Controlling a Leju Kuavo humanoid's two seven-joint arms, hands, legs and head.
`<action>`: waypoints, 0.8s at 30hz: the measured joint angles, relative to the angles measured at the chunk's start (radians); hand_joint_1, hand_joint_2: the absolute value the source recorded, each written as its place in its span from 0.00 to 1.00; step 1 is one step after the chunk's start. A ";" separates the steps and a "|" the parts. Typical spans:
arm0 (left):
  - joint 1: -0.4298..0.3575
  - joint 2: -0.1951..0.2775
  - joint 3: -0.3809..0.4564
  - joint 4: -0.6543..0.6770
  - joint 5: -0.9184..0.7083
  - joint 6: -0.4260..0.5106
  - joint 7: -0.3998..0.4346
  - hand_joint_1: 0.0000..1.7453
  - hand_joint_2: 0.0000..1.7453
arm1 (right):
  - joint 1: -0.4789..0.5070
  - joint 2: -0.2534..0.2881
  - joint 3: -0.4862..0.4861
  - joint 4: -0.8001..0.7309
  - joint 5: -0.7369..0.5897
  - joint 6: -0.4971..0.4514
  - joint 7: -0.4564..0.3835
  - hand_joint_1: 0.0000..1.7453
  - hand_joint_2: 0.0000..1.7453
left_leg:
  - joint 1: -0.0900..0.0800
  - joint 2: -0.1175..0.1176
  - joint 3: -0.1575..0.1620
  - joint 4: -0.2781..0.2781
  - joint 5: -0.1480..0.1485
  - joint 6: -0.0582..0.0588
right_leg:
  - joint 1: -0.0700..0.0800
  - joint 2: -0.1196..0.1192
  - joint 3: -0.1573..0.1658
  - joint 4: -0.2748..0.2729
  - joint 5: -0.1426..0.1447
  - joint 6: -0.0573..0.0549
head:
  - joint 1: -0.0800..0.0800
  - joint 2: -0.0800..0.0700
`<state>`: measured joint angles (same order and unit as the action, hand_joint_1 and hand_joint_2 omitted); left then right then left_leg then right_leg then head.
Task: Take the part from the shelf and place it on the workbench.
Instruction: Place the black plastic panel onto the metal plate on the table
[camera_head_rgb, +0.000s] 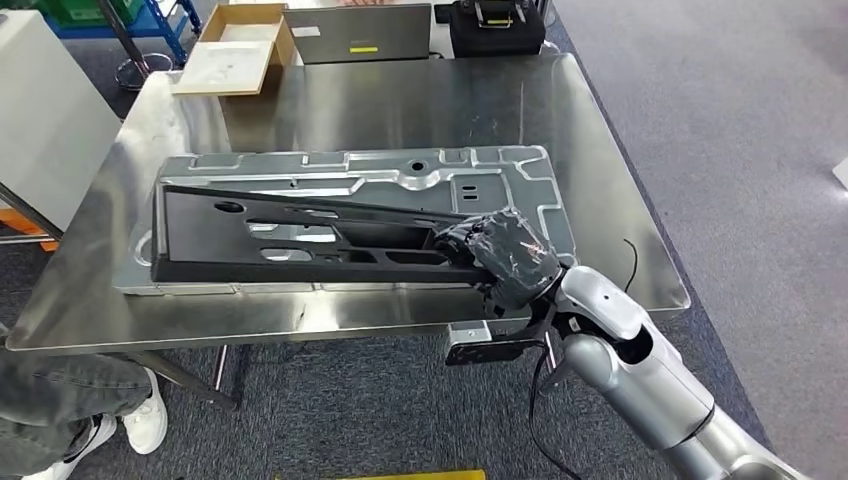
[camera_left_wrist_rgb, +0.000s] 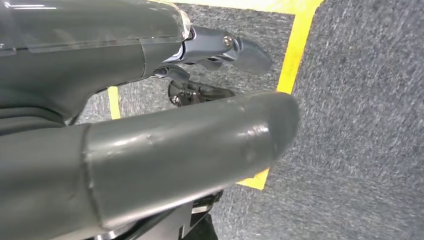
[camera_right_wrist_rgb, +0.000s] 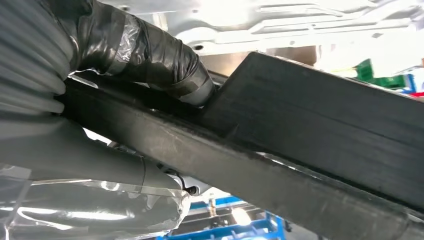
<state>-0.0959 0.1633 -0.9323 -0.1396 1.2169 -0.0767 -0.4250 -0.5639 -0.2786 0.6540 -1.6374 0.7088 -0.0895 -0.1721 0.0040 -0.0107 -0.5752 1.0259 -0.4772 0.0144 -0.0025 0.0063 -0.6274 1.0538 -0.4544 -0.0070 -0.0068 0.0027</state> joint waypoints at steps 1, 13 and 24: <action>0.000 0.000 -0.001 0.000 0.000 0.000 0.000 0.00 0.00 | -0.003 -0.002 -0.001 0.002 0.017 -0.006 0.009 1.00 1.00 | 0.001 0.000 -0.001 -0.001 -0.003 -0.005 | -0.002 0.000 0.001 -0.003 -0.001 -0.005 | 0.000 0.000; -0.011 0.005 -0.019 0.000 -0.003 -0.006 0.006 0.00 0.00 | -0.146 -0.083 -0.097 0.153 0.228 -0.007 0.093 1.00 1.00 | 0.002 0.005 -0.043 0.029 0.032 -0.007 | -0.003 -0.002 0.028 -0.015 -0.012 -0.015 | 0.000 0.000; -0.019 0.007 -0.046 0.000 0.000 -0.012 0.011 0.00 0.00 | -0.202 -0.136 -0.118 0.529 0.414 -0.092 0.114 1.00 1.00 | 0.006 0.003 -0.018 -0.020 0.038 0.027 | -0.012 -0.005 -0.113 0.248 -0.113 0.032 | 0.000 0.000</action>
<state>-0.1151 0.1705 -0.9784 -0.1396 1.2164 -0.0889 -0.4143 -0.7656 -0.4144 0.5360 -1.1086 1.1226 -0.1811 -0.0578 0.0101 -0.0075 -0.5933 1.0055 -0.4391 0.0409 -0.0149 0.0012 -0.7401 1.3023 -0.5674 0.0245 -0.0065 0.0027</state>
